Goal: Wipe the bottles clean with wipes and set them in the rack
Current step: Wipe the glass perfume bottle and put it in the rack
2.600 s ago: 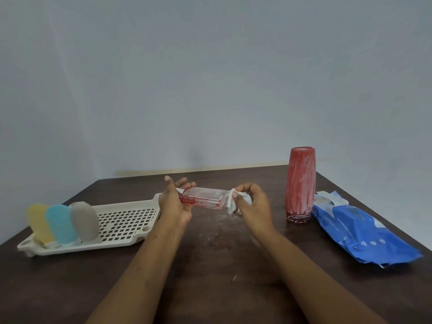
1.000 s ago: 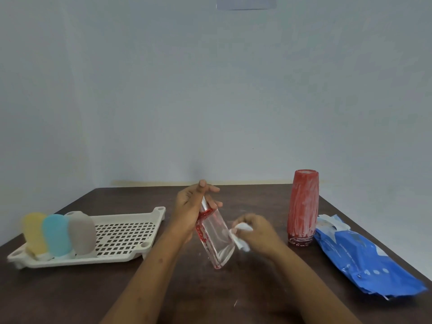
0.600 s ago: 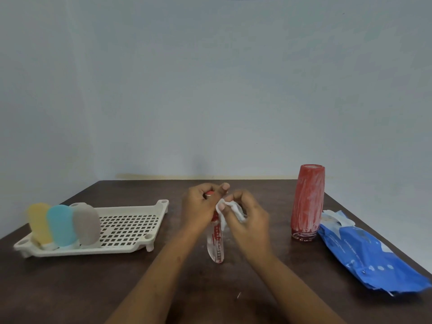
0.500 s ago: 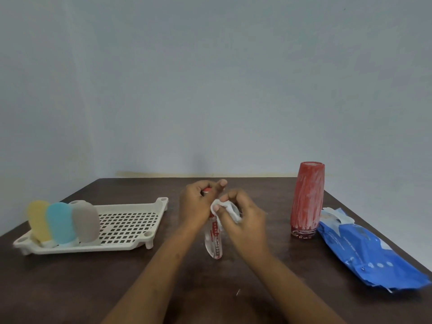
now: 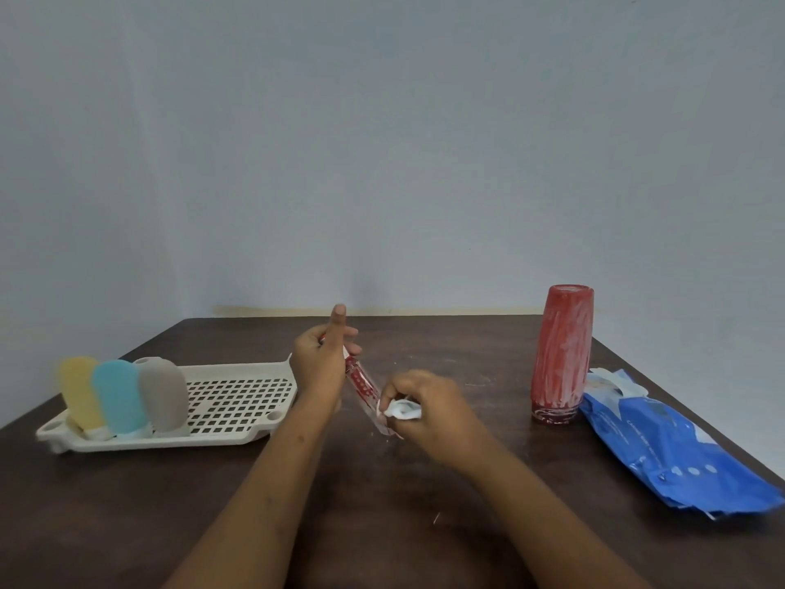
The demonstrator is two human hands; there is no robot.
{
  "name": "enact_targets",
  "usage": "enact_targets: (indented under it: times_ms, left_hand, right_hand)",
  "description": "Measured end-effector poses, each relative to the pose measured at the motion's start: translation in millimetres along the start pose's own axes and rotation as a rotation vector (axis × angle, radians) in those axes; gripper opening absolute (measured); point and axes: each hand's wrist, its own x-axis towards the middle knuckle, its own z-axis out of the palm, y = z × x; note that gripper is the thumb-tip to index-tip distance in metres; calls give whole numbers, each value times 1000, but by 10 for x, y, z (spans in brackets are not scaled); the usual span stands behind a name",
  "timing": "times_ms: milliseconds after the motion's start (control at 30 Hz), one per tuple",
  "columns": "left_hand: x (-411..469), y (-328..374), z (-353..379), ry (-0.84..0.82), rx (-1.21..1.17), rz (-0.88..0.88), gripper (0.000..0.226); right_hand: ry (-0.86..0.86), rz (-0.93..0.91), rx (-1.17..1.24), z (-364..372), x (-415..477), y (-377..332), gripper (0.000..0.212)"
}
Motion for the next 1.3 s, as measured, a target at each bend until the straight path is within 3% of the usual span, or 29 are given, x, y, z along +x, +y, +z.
enact_targets:
  times_ms: [133,267,500,967,1300]
  left_hand:
    - [8,-6,-4,19,4,-23,52]
    - [9,-8,-19,44,-31,-65,49]
    - [-68,38,36,5,-41,-21,43]
    - [-29,465,-208,-118,37,195,36]
    - [440,775,-840,-325,477,333,32]
  right_hand:
    - [-139,94,39,-122,10,57,22]
    - [-228,154,-173,-144,23,204,22]
    - [-110,163,-161,-172,1,268,19]
    - [-103,83,-111,-76,-16,317,14]
    - [-127,-51,-44,208,22,65,10]
